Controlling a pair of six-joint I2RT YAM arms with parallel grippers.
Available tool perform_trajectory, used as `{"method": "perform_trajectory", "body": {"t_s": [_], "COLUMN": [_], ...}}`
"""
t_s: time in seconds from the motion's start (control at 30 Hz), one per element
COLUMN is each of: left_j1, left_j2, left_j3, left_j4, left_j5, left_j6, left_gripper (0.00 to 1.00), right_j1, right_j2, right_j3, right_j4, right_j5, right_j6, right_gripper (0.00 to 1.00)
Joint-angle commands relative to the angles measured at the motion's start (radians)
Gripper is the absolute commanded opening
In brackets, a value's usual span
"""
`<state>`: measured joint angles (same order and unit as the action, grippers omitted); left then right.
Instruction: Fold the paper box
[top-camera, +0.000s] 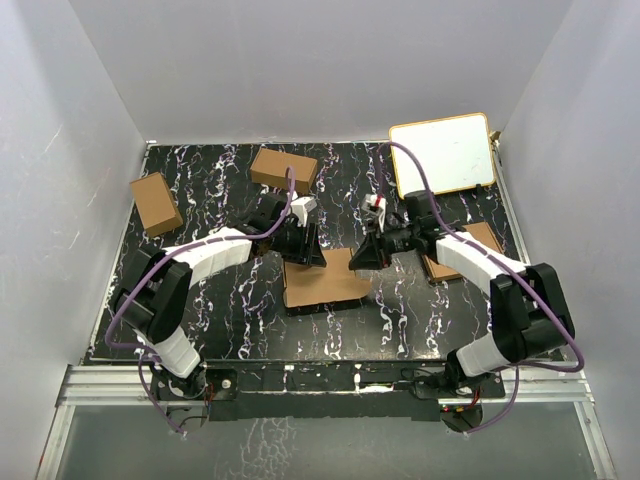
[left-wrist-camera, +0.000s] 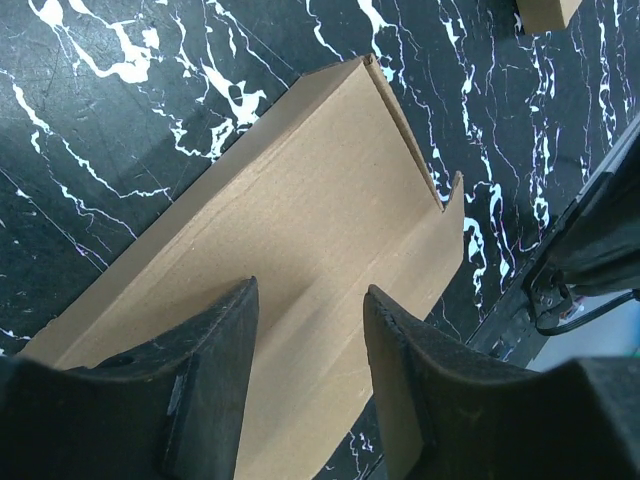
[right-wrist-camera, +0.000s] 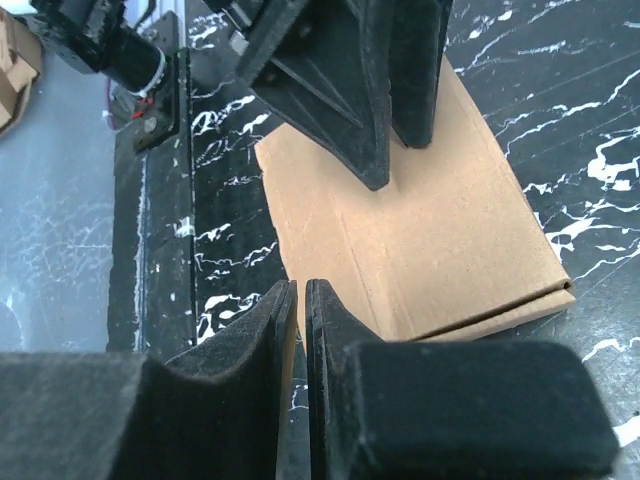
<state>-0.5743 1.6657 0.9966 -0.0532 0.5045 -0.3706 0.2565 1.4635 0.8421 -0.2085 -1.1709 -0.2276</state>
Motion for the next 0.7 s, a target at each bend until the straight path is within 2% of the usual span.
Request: {"method": "perform_trajectory", "body": {"t_s": [0.0,0.33,0.47,0.67], "left_j1": [0.002,0.002,0.001,0.003], "left_j2": [-0.014,-0.038,-0.082,-0.217], "left_j3": [-0.023,-0.037,-0.006,-0.043], "left_j4": [-0.015,0.004,0.012,0.051], "left_j5": [0.001,-0.015,-0.021,-0.054], "left_j6": [-0.003,-0.018,-0.038,-0.076], "left_gripper": [0.45,0.45,0.48,0.55], "right_j1": [0.043,0.086,0.084,0.083], "right_j2": [0.064,0.164,0.17,0.137], "right_j3": [0.039,0.058,0.064,0.073], "right_j4": [-0.002,-0.03,-0.036,-0.066], "right_j5": [0.109,0.333,0.319,0.189], "right_j6": [-0.077,-0.084,-0.085,-0.111], "right_gripper": [0.15,0.14,0.15,0.18]}}
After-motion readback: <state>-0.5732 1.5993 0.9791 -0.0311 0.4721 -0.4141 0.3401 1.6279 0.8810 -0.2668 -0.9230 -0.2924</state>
